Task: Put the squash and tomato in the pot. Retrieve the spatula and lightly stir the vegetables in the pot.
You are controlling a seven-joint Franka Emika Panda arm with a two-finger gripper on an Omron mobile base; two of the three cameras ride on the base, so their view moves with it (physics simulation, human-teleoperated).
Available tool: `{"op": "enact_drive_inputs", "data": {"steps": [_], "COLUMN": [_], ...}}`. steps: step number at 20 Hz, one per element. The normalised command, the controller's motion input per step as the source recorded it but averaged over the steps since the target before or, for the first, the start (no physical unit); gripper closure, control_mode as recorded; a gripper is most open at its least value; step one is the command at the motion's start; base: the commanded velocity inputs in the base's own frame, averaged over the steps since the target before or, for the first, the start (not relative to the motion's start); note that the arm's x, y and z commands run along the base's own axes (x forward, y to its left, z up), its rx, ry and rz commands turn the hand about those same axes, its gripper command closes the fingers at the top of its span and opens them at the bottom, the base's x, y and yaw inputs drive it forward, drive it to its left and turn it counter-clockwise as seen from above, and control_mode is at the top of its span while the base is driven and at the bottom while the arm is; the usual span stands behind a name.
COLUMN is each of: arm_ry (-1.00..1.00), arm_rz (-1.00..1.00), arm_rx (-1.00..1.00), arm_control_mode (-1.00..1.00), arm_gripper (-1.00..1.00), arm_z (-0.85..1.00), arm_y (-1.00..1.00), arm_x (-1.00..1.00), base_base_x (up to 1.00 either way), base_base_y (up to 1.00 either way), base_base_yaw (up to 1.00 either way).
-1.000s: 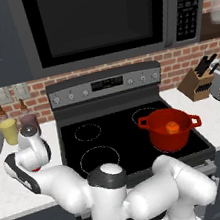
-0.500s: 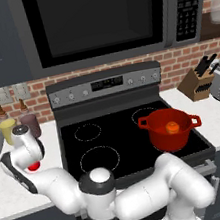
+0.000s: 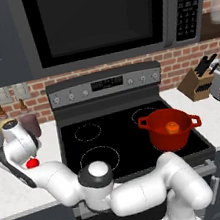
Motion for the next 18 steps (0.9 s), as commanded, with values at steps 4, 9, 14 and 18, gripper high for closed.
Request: {"op": "enact_drive_inputs", "data": {"steps": [4,9,14,18], "arm_ry": [0.01,0.04,0.01,0.00], "arm_rz": [0.00,0.00,0.00,0.00], "arm_rx": [-0.03,-0.03,-0.04,-0.02], "arm_control_mode": [-1.00,-1.00,-1.00,-1.00], "arm_gripper": [-1.00,-1.00,-1.00,1.00], "arm_z": [-0.18,-0.42,-0.48,-0.34], "arm_y": [-0.36,-0.39,-0.20,0.00], "arm_x": [-0.56,-0.11,0.05,0.03], "base_base_x": [0.00,0.00,0.00,0.00], "base_base_y": [0.00,0.00,0.00,0.00], "base_base_yaw": [0.00,0.00,0.00,0.00]}}
